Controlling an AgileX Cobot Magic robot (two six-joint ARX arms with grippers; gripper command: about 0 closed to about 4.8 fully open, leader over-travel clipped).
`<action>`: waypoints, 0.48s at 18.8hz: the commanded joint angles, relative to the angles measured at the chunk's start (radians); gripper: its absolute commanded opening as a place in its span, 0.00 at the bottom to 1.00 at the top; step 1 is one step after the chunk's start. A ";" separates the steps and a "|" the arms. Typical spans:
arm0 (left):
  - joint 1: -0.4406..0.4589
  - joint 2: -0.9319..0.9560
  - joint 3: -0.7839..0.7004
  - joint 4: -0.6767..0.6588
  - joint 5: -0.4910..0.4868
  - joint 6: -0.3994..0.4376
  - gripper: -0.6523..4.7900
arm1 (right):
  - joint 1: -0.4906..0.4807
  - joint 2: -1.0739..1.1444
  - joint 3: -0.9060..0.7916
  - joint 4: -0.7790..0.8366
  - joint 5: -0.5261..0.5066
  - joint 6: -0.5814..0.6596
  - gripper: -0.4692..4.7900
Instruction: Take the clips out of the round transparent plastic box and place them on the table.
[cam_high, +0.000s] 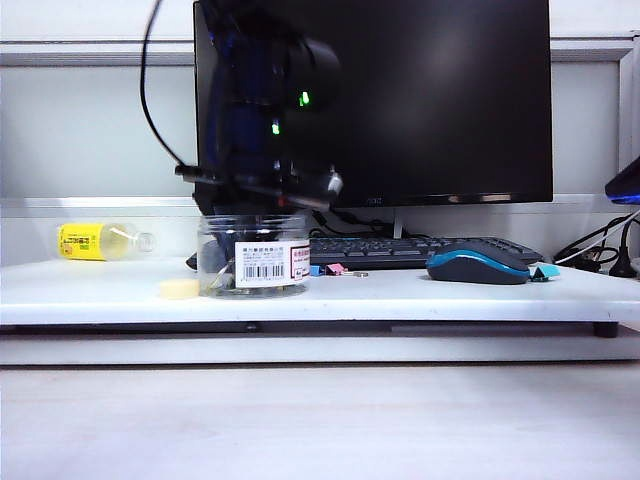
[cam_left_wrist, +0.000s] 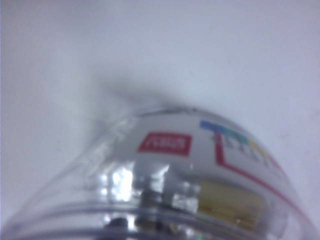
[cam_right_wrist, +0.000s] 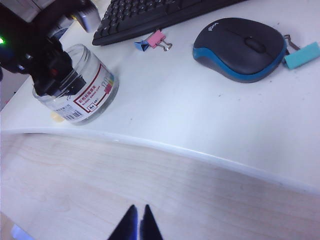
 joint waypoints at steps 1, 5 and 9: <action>0.000 0.020 0.000 -0.006 0.014 -0.005 0.29 | 0.000 -0.001 0.003 0.014 0.001 -0.003 0.13; 0.006 0.029 0.000 0.018 0.019 -0.004 0.34 | 0.001 0.000 0.003 0.015 0.001 -0.003 0.13; 0.008 0.044 0.000 0.033 0.019 -0.003 0.34 | 0.000 0.000 0.003 0.019 0.001 -0.003 0.13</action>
